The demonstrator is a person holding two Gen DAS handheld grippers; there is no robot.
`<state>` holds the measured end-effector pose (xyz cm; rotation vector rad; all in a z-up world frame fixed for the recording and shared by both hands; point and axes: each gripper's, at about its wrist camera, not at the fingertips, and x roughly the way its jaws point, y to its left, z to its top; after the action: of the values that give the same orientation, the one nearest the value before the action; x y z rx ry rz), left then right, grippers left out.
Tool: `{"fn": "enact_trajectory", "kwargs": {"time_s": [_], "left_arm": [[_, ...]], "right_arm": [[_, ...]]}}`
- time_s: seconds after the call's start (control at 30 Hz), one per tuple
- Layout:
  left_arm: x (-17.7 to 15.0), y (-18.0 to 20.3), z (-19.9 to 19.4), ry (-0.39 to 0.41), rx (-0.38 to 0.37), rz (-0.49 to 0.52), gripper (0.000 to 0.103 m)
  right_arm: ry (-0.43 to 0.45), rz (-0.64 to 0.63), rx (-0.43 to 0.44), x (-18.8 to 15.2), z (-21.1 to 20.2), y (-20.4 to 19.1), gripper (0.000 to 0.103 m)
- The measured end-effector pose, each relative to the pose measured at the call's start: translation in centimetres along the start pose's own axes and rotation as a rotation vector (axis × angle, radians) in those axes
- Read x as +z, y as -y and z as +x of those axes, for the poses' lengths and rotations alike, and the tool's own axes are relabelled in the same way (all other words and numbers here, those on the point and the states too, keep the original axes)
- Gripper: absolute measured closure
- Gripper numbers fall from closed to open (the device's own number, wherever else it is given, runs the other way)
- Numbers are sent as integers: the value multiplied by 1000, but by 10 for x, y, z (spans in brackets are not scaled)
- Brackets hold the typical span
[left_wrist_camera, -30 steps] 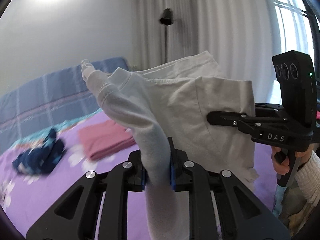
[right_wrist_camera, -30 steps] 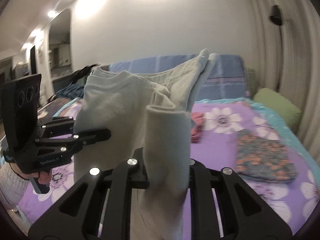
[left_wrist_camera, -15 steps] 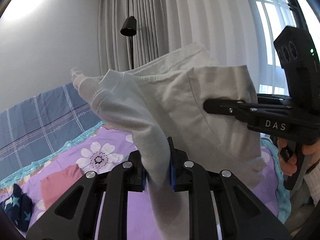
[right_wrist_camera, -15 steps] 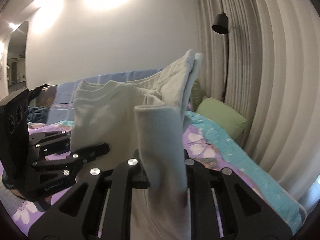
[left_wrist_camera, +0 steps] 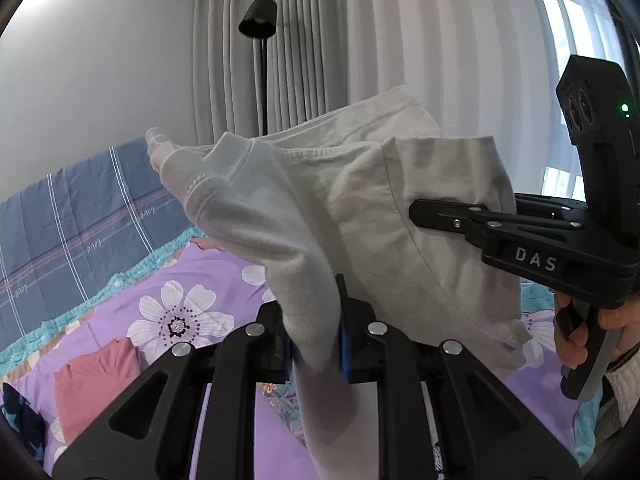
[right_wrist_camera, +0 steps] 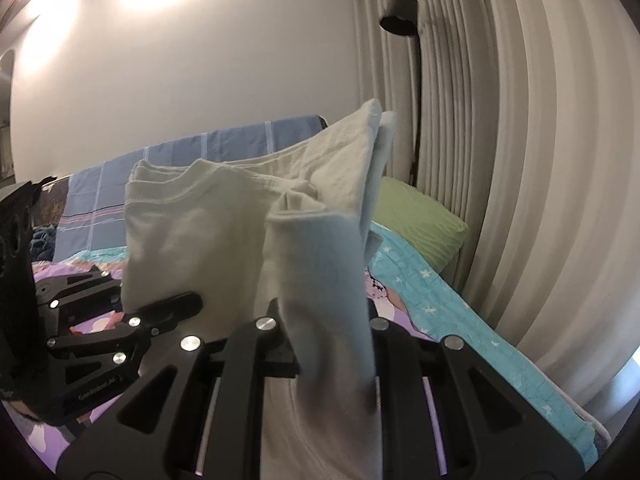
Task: Fold small clothes
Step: 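Lift the grey shirt with both tools and carry it toward the folded stack, then lower the grey shirt onto the folded stack and open both tools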
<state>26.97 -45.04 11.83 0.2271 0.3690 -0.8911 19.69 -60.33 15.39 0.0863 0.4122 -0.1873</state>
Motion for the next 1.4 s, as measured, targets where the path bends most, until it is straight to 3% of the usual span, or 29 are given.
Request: {"fn": "enact_trajectory", "kwargs": {"time_s": [0.1, 0.17, 0.2, 0.23, 0.27, 0.33, 0.47, 0.57, 0.83, 0.97, 1.03, 1.1, 1.17, 1.27, 1.4], "left_arm": [[-1, -5, 27, -27, 22, -11, 86], [-5, -13, 50, -53, 77, -20, 82], [-10, -17, 62, -76, 111, -32, 68], [-18, -23, 79, -121, 168, -49, 43], [-27, -28, 93, -169, 210, -57, 37], [-54, -32, 113, -259, 229, -44, 36], [-119, -22, 135, -406, 170, 30, 29], [-139, -17, 129, -347, 188, 32, 27], [-149, -5, 119, -332, 224, 30, 27], [-154, -5, 120, -316, 256, 9, 24], [-152, -5, 108, -309, 250, -14, 24], [-150, -9, 90, -312, 188, -57, 24], [-150, -12, 62, -300, 118, -81, 23], [-154, -12, 11, -217, 79, -75, 22], [-172, -10, -52, -152, -3, -176, 7]], "right_arm": [[-17, 9, -24, -2, 26, 4, 89], [-45, 18, -47, -4, 52, 7, 89], [-97, 28, -99, -7, 76, 12, 83], [-151, 45, -159, -10, 94, 17, 75], [-207, 62, -236, -19, 109, 21, 64], [-302, 87, -326, -45, 131, 28, 65], [-531, 71, -357, -118, 162, 33, 60], [-443, 67, -361, -152, 151, 31, 55], [-409, 117, -358, -163, 154, 43, 54], [-387, 132, -431, -165, 148, 44, 33], [-392, 140, -458, -161, 140, 42, 30], [-407, 209, -469, -157, 116, 41, 30], [-380, 278, -406, -161, 79, 41, 30], [-345, 307, -372, -172, 29, 38, 32], [-254, 294, -309, -186, -52, 15, 26]]}}
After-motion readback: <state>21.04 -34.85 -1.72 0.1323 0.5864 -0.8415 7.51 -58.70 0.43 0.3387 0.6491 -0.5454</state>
